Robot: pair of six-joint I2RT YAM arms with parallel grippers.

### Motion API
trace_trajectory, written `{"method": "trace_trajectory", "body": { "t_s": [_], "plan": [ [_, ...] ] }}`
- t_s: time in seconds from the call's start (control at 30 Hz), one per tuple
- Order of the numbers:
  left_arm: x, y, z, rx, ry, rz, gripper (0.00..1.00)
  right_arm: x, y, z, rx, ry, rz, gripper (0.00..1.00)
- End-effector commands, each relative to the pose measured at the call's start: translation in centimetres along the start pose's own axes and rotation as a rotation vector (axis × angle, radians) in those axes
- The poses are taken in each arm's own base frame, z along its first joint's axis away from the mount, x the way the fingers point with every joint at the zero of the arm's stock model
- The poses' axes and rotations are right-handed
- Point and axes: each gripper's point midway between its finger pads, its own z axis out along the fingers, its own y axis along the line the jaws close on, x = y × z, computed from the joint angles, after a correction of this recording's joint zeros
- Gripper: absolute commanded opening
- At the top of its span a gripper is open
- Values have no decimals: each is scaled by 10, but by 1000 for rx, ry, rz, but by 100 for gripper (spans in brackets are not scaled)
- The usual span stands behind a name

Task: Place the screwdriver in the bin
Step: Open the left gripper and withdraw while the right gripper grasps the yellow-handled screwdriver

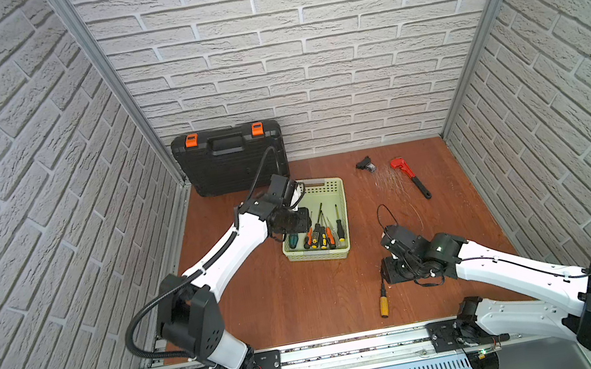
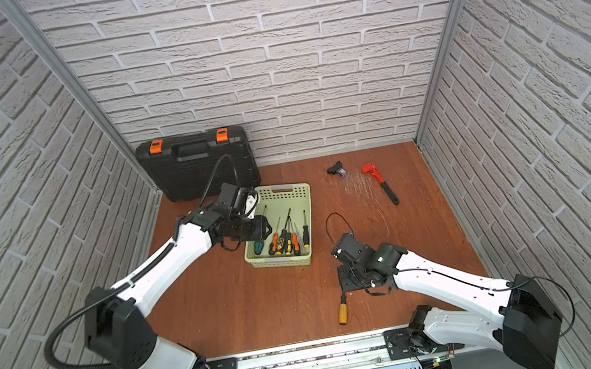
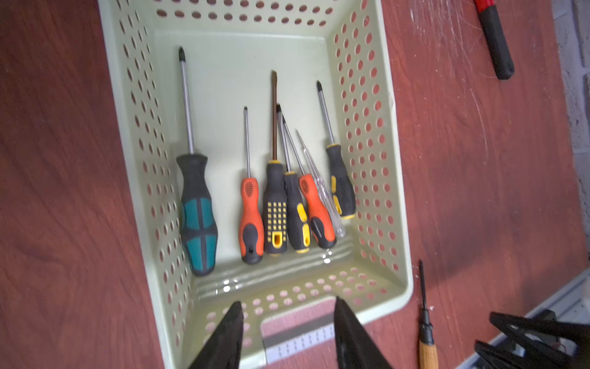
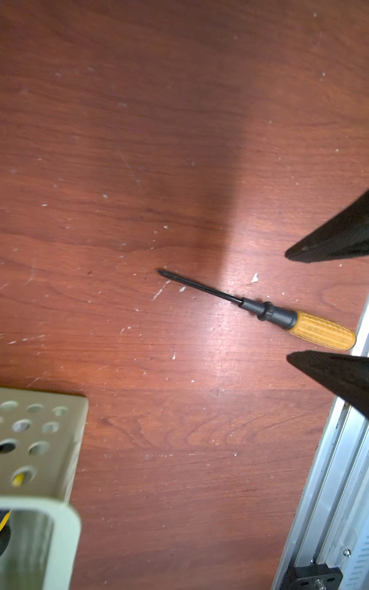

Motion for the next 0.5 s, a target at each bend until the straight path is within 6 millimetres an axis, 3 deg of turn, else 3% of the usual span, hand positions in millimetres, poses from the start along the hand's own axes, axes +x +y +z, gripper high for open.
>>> {"method": "trace_trajectory", "body": {
  "t_s": [0.0, 0.13, 0.47],
  "plan": [
    [16, -10, -7, -18, -56, -29, 49, 10, -1, 8, 20, 2, 59, 51],
    [33, -11, -23, -51, -108, -37, 50, 21, 9, 17, 33, 42, 26, 54],
    [50, 18, -46, -111, -212, -135, 52, 45, 26, 45, 78, 147, -38, 59]
  ]
}}
